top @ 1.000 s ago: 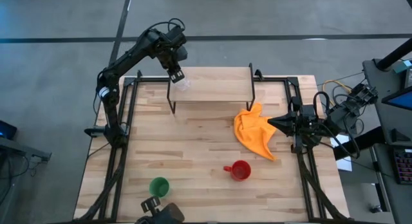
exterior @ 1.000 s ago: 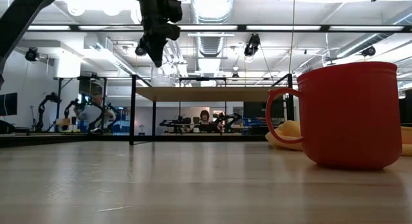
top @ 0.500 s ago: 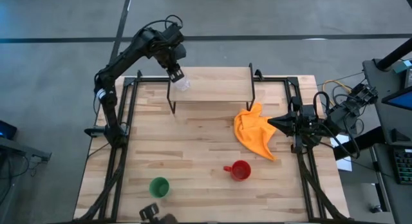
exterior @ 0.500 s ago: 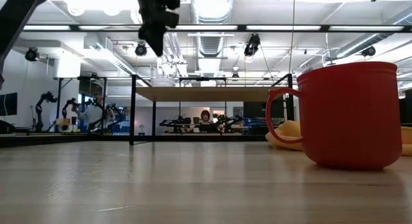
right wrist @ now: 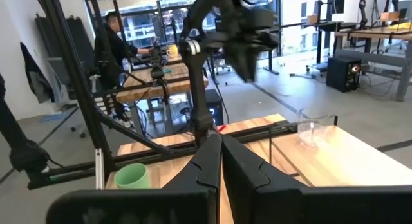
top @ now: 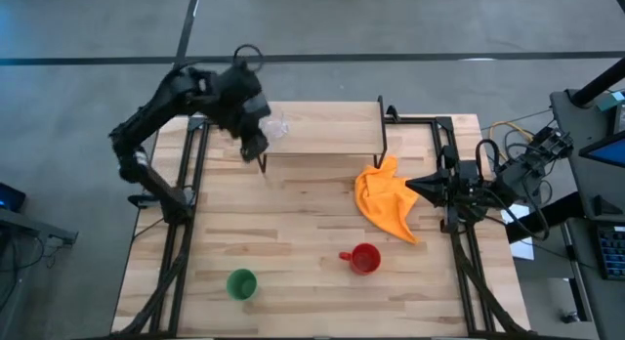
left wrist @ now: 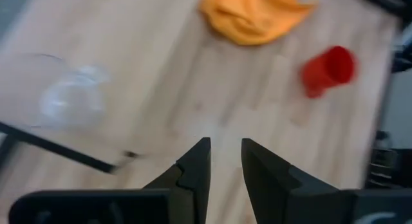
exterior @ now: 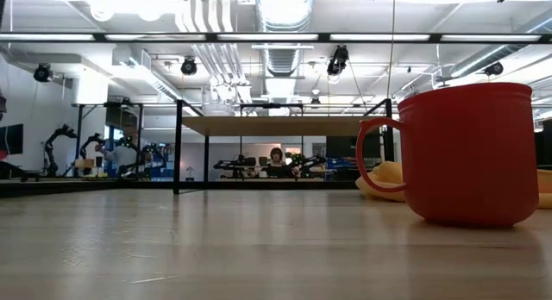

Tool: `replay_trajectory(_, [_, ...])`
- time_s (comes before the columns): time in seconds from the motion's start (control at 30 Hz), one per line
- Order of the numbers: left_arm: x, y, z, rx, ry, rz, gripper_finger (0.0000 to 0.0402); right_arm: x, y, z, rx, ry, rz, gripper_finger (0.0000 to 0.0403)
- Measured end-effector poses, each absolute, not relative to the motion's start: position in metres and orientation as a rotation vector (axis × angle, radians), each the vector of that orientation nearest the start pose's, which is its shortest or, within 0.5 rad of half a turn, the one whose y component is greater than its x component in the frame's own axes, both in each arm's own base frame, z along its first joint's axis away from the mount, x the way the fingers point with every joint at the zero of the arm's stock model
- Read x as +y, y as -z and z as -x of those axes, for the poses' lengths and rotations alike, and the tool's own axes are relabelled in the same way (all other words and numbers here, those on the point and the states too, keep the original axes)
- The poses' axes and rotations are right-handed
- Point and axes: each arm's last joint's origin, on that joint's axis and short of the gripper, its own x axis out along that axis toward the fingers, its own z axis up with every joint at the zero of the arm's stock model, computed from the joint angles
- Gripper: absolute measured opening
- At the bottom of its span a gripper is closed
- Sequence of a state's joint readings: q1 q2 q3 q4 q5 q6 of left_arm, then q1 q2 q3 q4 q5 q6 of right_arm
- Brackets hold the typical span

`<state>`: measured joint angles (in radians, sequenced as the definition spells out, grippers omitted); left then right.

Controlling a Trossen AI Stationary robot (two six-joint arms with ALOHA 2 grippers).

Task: Stack small to large cups/mugs on shelf
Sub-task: Put the red mug on the shelf

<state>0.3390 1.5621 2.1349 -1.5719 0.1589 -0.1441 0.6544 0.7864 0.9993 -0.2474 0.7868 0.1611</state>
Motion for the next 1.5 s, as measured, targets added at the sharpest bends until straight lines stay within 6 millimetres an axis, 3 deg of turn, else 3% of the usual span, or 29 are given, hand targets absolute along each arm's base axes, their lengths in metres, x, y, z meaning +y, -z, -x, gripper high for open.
replay_trajectory(0.17, [0.031, -0.472, -0.243, 0.937, -0.184, 0.347, 0.0073, 0.079, -0.394, -0.136, 0.035, 0.135, -0.092, 0.0009])
replay_trajectory(0.37, [-0.008, -0.458, -0.293, 0.874, -0.056, 0.278, 0.0073, 0.084, -0.392, -0.143, 0.051, 0.136, -0.147, 0.001])
replay_trajectory(0.5, [-0.02, -0.439, -0.333, 0.85, -0.016, 0.263, 0.0073, 0.088, -0.391, -0.148, 0.065, 0.128, -0.139, 0.0022])
replay_trajectory(0.67, [-0.023, -0.405, -0.368, 0.938, -0.011, 0.268, 0.0073, 0.092, -0.392, -0.153, 0.085, 0.13, -0.116, 0.005])
replay_trajectory(0.9, [-0.031, -0.363, -0.416, 0.965, 0.126, 0.363, 0.0073, 0.089, -0.385, -0.149, 0.272, 0.179, -0.14, 0.0084])
replay_trajectory(1.03, [-0.033, -0.35, -0.423, 1.017, 0.15, 0.411, 0.0073, 0.087, -0.37, -0.143, 0.478, 0.206, -0.289, 0.0088])
replay_trajectory(1.2, [-0.032, -0.352, -0.422, 1.015, 0.149, 0.416, 0.0073, 0.094, -0.344, -0.145, 0.737, 0.213, -0.416, 0.0083])
replay_trajectory(1.5, [-0.033, -0.363, -0.42, 0.956, 0.141, 0.455, 0.0073, 0.112, -0.306, -0.168, 0.855, 0.345, -0.468, 0.0081])
